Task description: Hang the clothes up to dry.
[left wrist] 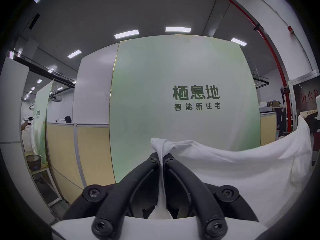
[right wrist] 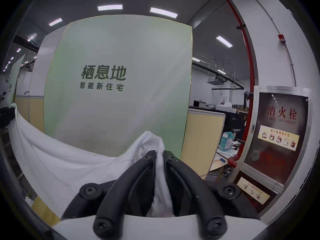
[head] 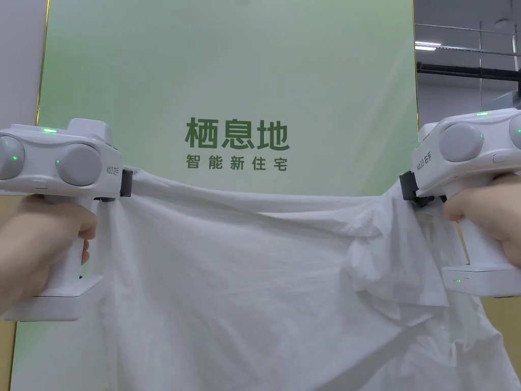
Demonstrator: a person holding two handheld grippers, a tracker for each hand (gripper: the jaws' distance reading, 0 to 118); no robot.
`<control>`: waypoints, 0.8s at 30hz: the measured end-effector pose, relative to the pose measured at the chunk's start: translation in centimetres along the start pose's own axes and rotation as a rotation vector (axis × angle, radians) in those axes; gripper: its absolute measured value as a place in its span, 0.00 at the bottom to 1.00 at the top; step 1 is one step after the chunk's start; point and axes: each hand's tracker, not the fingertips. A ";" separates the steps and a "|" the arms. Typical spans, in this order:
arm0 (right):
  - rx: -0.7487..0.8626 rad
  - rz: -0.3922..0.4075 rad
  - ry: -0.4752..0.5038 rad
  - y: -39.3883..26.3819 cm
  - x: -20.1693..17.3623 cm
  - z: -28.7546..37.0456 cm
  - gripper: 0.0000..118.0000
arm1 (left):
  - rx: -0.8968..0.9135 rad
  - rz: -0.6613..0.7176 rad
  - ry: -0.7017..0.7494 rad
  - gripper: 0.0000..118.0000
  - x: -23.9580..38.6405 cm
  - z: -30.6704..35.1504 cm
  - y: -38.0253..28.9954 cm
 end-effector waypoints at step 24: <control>0.058 0.010 0.018 8.5 -9.2 -18.0 0.06 | 0.030 0.005 0.235 0.00 -1.6 -17.1 3.4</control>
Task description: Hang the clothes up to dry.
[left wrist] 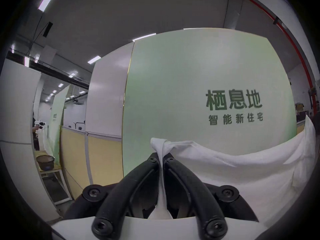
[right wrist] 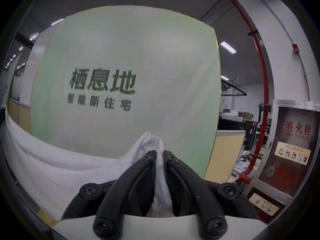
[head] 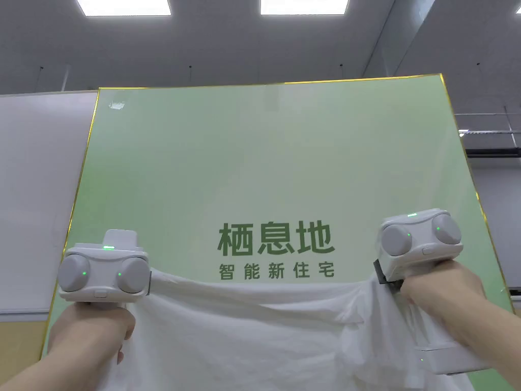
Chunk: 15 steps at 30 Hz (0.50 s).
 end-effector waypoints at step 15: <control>-0.295 0.026 0.059 -17.0 -3.7 -6.7 0.06 | -0.241 -0.017 -0.062 0.00 1.0 -2.3 -18.5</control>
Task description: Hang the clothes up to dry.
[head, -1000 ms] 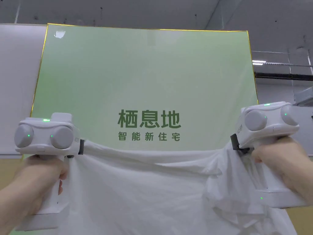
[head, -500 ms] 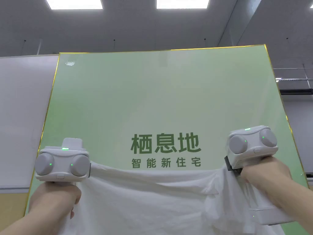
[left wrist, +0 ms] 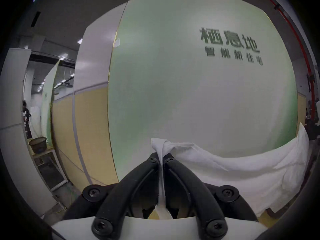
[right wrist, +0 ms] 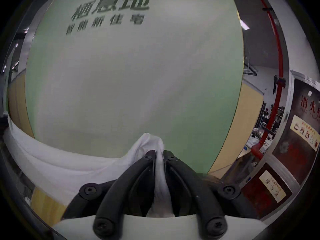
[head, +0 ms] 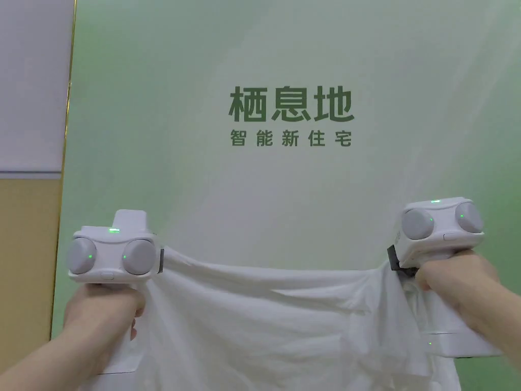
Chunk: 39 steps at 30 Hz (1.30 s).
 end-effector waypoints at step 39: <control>-0.338 -0.044 0.340 -44.5 2.3 25.3 0.06 | -0.400 -0.110 -0.209 0.00 -7.9 32.5 -34.2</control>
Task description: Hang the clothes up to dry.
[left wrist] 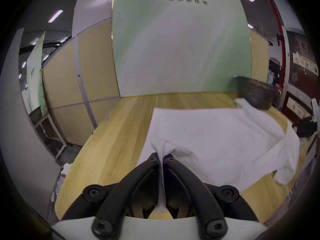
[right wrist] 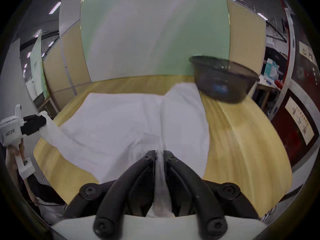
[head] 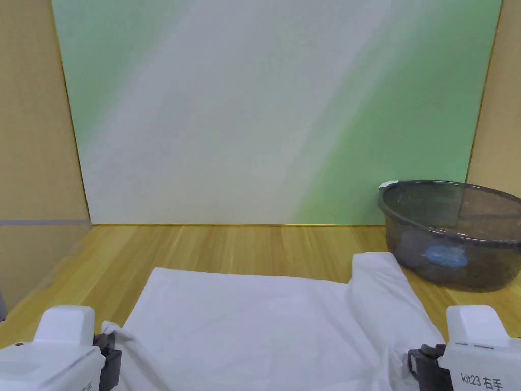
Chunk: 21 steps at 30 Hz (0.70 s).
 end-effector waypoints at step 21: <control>0.181 -0.090 -0.105 5.9 -3.4 3.2 0.79 | 0.074 -0.022 0.068 0.63 4.5 1.1 7.1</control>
